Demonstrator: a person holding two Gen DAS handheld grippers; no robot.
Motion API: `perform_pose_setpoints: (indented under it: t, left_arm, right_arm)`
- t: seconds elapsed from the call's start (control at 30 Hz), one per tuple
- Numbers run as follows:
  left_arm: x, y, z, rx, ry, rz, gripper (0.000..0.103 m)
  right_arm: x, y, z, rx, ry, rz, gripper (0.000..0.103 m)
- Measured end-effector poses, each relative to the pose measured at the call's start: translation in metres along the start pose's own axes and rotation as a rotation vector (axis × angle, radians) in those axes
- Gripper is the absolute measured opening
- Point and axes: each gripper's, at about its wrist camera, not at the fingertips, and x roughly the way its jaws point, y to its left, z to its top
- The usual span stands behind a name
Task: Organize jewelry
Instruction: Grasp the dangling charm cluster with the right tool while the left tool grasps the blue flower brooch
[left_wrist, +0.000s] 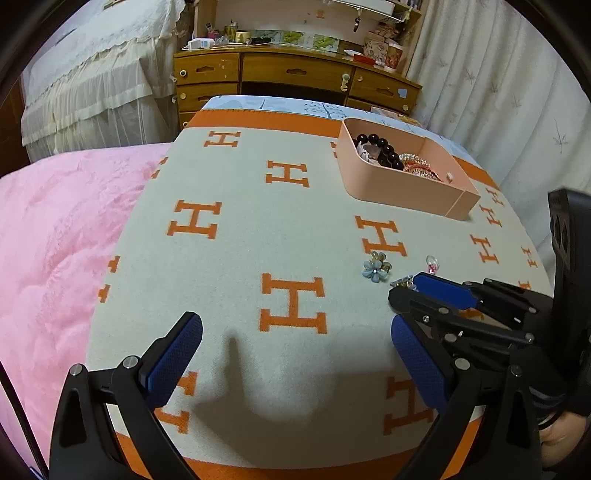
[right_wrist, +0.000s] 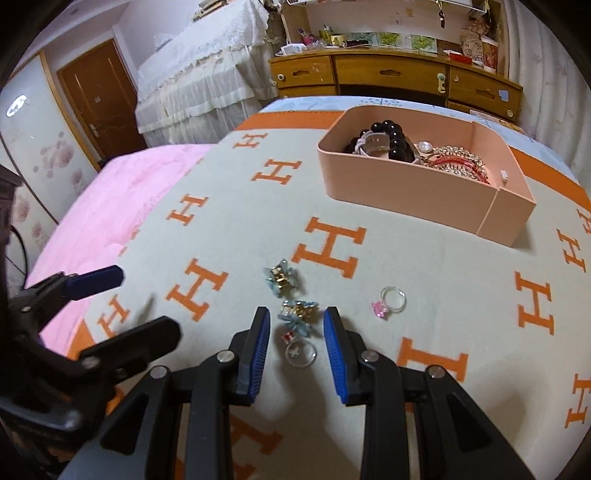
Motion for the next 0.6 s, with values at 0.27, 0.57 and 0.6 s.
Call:
perform_pose_setpoints:
  t: [0.27, 0.57, 0.6]
  left_arm:
    - [0.006, -0.009, 0.011, 0.029, 0.003, -0.024, 0.101]
    - [0.036, -0.052, 0.025, 0.199, -0.012, -0.021, 0.091]
    - [0.040, -0.055, 0.025, 0.214, -0.007, -0.014, 0.088]
  right_arm:
    - [-0.004, -0.007, -0.003, 0.003, -0.017, -0.011, 0.019]
    - [-0.026, -0.027, -0.030, 0.053, -0.025, -0.002, 0.019]
    - [-0.028, -0.027, -0.033, 0.049, -0.030, -0.006, 0.019]
